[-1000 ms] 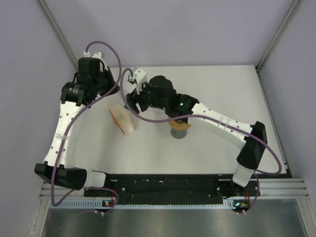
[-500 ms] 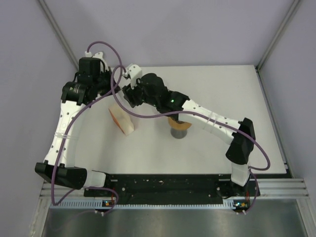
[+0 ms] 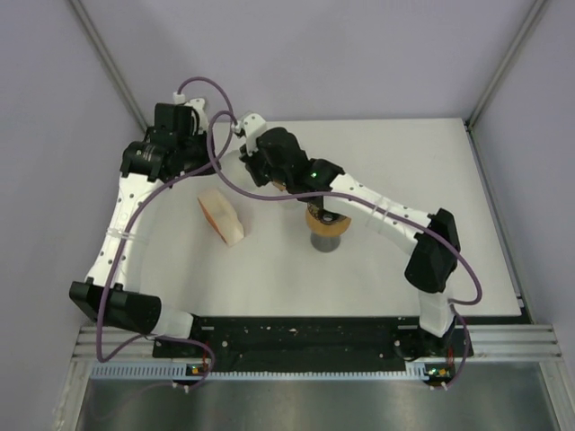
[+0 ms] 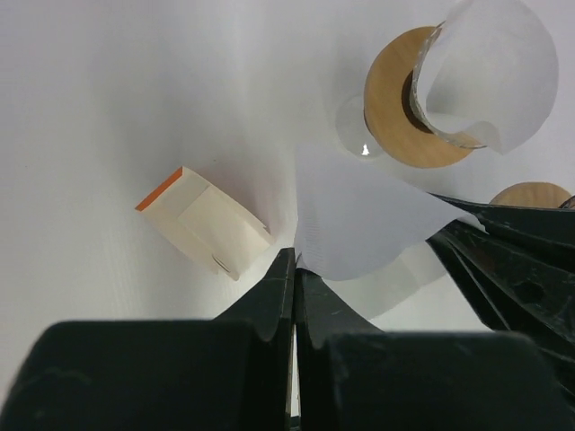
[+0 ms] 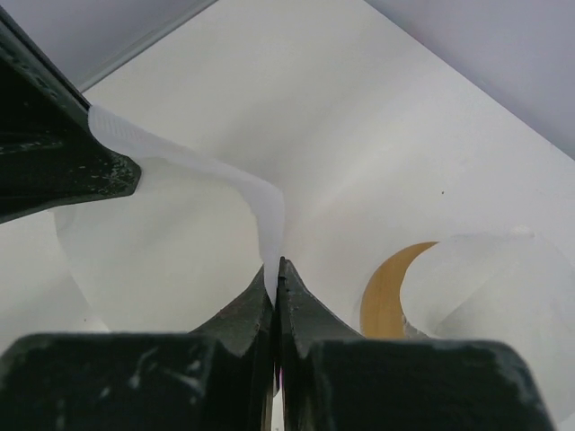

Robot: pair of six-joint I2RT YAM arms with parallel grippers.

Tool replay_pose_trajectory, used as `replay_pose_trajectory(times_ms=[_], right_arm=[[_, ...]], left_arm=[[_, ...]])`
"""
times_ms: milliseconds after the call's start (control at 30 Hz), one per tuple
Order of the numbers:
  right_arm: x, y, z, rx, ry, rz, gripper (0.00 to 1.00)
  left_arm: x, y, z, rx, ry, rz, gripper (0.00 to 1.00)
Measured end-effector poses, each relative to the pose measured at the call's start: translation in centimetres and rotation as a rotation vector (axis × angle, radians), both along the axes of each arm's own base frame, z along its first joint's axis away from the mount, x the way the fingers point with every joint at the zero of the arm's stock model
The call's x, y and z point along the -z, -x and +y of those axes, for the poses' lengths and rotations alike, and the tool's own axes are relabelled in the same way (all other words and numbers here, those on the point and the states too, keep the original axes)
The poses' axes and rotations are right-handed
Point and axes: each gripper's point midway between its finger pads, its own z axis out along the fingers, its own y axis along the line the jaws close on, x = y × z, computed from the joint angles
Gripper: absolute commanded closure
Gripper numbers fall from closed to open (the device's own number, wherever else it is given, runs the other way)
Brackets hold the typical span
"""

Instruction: Place the coffee filter in the dripper

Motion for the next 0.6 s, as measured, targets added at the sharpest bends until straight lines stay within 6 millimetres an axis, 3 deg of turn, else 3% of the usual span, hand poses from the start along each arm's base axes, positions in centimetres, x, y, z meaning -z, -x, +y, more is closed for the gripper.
replay_pose_trajectory(times_ms=[33,100,167,200,333,500,600], right_arm=[[0.1,0.1,-0.3,0.003,0.011,0.006,1.0],[-0.1,0.5,-1.2,0.012,0.03,0.016,1.0],[-0.7,0.9,-2.1,0.017,0.042,0.023,1.0],[-1.2,1.1,-2.7,0.018,0.044,0.024,1.0],[-4.2,2.5,-4.8,-0.005,0.019,0.025,1.0],[-7.1,4.1,-8.3,-0.007,0.005,0.055,1.0],[-7.9,5.2,-11.6,0.023,0.02,0.1,1.0]], left_arm=[[0.4,-0.1,-0.1,0.018,-0.019,0.012,0.97],[1.0,0.0,-0.4,0.063,-0.06,0.031,0.83],[0.7,0.3,-1.1,0.104,-0.073,0.024,0.62],[0.2,0.5,-1.5,0.136,-0.075,0.013,0.53],[-3.0,1.2,-3.7,0.261,-0.021,-0.062,0.32],[-8.4,2.6,-6.1,0.39,0.083,-0.182,0.2],[-10.2,3.7,-7.3,0.46,0.138,-0.222,0.19]])
